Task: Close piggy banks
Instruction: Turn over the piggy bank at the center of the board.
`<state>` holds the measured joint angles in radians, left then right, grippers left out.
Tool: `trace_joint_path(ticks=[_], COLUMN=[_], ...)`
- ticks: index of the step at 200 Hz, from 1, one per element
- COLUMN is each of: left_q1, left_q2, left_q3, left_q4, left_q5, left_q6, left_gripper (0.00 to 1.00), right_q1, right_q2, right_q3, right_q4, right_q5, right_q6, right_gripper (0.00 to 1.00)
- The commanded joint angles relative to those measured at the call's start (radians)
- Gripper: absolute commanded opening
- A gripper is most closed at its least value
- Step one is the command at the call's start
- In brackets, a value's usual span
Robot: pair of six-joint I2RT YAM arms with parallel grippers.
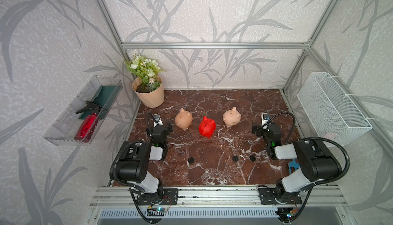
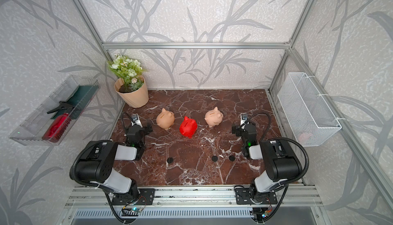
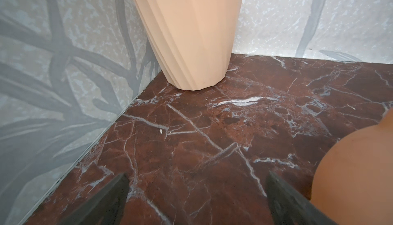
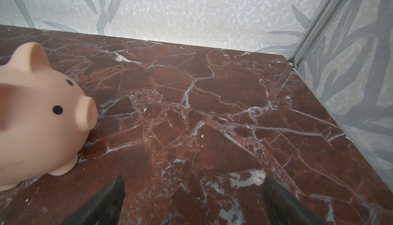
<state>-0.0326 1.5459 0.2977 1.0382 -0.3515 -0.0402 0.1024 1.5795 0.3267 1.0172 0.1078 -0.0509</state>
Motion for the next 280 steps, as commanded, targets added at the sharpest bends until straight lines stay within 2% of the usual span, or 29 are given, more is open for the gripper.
trace_joint_path(ticks=[1, 24, 49, 77, 100, 114, 128, 160, 166, 189, 213, 237, 280], left_q1=[-0.002, -0.003, -0.008, -0.02, -0.057, -0.077, -0.121, -0.315, -0.339, -0.438, -0.512, -0.526, -0.538], left_q2=[-0.077, -0.209, -0.38, -0.506, -0.516, -0.481, -0.435, -0.328, -0.304, -0.197, -0.067, 0.066, 0.275], left_q3=[-0.034, -0.034, 0.012, 0.136, 0.314, 0.416, 0.493, 0.667, 0.704, 0.83, 0.945, 1.044, 1.214], left_q4=[0.06, -0.053, -0.261, -0.558, -0.869, -1.008, -1.072, -1.187, -1.208, -1.312, -1.43, -1.543, -1.721], left_q5=[-0.028, -0.071, -0.049, -0.034, -0.019, 0.083, 0.168, 0.201, 0.223, 0.257, 0.238, 0.279, 0.384], left_q6=[-0.004, -0.019, -0.065, -0.239, -0.386, -0.451, -0.475, -0.37, -0.357, -0.259, -0.158, -0.14, -0.097], left_gripper=[0.99, 0.99, 0.99, 0.99, 0.99, 0.99, 0.99, 0.99, 0.99, 0.99, 0.99, 0.99, 0.99], right_q1=[-0.007, -0.007, -0.006, -0.006, -0.006, -0.005, -0.006, 0.026, 0.06, 0.255, 0.37, 0.42, 0.427], right_q2=[-0.054, -0.147, -0.286, -0.447, -0.538, -0.572, -0.596, -0.606, -0.601, -0.597, -0.615, -0.621, -0.629], right_q3=[-0.031, -0.001, 0.071, 0.183, 0.324, 0.408, 0.45, 0.496, 0.516, 0.559, 0.496, 0.436, 0.378], right_q4=[0.059, -0.074, -0.294, -0.556, -0.862, -1.017, -1.079, -1.204, -1.271, -1.465, -1.478, -1.478, -1.49], right_q5=[0.024, 0.023, 0.007, -0.022, -0.099, -0.2, -0.322, -0.501, -0.48, -0.276, -0.253, -0.24, -0.241], right_q6=[0.015, 0.014, 0.021, 0.198, 0.393, 0.442, 0.476, 0.549, 0.535, 0.479, 0.523, 0.548, 0.558], right_gripper=[0.99, 0.99, 0.99, 0.99, 0.99, 0.99, 0.99, 0.99, 0.99, 0.99, 0.99, 0.99, 0.99])
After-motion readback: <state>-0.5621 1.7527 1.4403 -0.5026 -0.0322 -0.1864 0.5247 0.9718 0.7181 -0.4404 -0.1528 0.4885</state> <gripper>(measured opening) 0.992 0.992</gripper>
